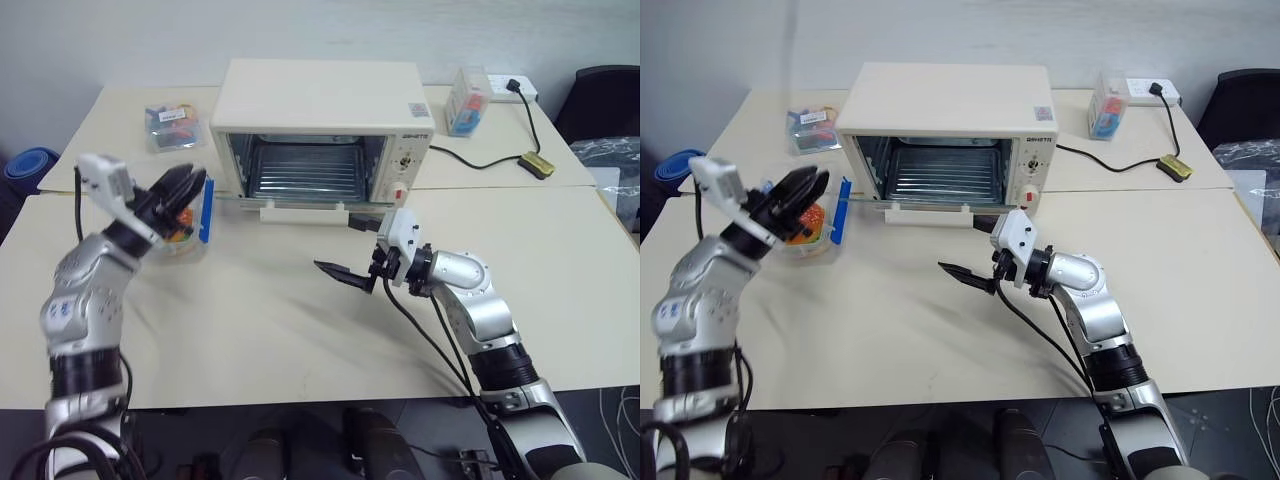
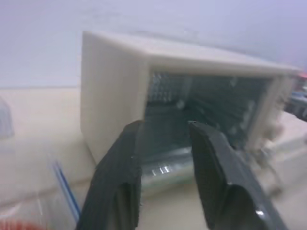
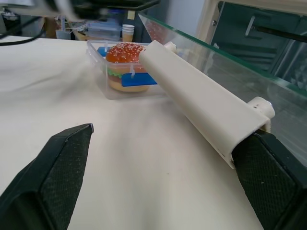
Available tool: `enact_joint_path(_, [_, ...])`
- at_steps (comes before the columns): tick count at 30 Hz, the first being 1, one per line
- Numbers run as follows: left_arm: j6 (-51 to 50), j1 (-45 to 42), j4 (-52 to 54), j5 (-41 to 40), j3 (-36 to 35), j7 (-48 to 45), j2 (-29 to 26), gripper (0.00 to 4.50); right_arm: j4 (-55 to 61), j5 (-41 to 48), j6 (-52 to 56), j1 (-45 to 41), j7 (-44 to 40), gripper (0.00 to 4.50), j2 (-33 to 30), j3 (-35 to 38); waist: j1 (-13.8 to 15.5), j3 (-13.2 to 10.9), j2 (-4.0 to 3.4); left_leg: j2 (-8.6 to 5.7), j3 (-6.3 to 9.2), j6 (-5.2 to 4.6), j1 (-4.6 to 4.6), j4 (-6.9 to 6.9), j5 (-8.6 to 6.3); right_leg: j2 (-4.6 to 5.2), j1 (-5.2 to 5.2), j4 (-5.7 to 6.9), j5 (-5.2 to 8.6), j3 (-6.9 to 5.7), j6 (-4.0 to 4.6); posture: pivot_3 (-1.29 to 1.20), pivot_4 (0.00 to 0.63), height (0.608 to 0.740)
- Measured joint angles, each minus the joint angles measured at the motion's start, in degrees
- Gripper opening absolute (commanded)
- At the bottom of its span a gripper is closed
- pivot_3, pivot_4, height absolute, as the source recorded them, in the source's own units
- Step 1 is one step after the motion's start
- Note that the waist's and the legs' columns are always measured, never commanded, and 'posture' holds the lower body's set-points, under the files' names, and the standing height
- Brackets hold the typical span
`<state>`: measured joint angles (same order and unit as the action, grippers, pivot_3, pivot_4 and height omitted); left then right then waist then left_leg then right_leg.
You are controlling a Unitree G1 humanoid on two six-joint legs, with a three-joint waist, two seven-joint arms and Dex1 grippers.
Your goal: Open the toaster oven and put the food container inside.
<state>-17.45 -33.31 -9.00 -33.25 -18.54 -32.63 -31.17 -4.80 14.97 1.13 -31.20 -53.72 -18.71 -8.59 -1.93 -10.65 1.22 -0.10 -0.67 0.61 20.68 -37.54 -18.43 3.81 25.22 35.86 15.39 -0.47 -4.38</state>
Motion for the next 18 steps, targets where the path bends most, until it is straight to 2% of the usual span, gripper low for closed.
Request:
enact_joint_path(1, [1.6, -2.1, -3.0, 1.9, 1.4, -0.7, -0.2, 0.11, -0.1, -0.2, -0.2, 0.0, -0.1, 4.5, 0.0, 0.0, 0.0, 0.0, 0.0, 0.0, -0.06, 0.0, 0.02, 0.02, -0.01, 0.0, 0.04, -0.01, 0.0, 0.0, 0.0, 0.0, 0.15, 0.74])
enact_joint_path(2, [2.7, -3.6, -5.4, 3.6, 2.7, -1.5, -0.2, 0.02, -0.1, -0.3, -0.6, 0.0, -0.1, 4.5, 0.0, 0.0, 0.0, 0.0, 0.0, 0.01, -0.09, 0.01, 0.08, 0.02, -0.01, -0.01, 0.12, -0.03, 0.0, 0.0, -0.01, 0.0, 0.15, 0.74])
enact_joint_path(7, [6.7, -5.7, -12.9, 8.6, 9.1, -9.2, 0.8, 0.02, 0.0, -1.0, -2.6, 1.5, -0.1, 4.5, -0.9, 0.1, 0.3, 0.0, 0.0, 0.05, -0.02, 0.01, 0.6, -0.26, -0.04, -0.01, 0.42, -0.03, -0.01, -0.09, -0.03, 0.0, 0.15, 0.74])
enact_joint_path(13, [8.6, -4.1, -12.6, 9.7, 13.1, -20.6, -1.1, 0.02, 3.6, -0.9, -6.5, 14.4, -0.9, 4.5, -6.2, 2.3, 0.9, 0.0, 0.01, -0.04, 0.0, -0.17, 0.62, -0.51, -0.17, 0.09, 0.28, -0.04, -0.07, -0.04, -0.12, 0.0, 0.15, 0.74])
enact_joint_path(18, [9.7, 0.0, -9.5, 15.7, 17.0, -22.7, -4.4, 0.02, 6.9, 0.4, -8.4, 26.7, -1.6, 4.5, -11.9, 7.7, 1.0, 0.0, 0.01, -0.07, -0.04, -0.53, 0.46, -0.58, -0.34, 0.12, 0.2, -0.05, -0.11, 0.29, -0.19, 0.0, 0.15, 0.74])
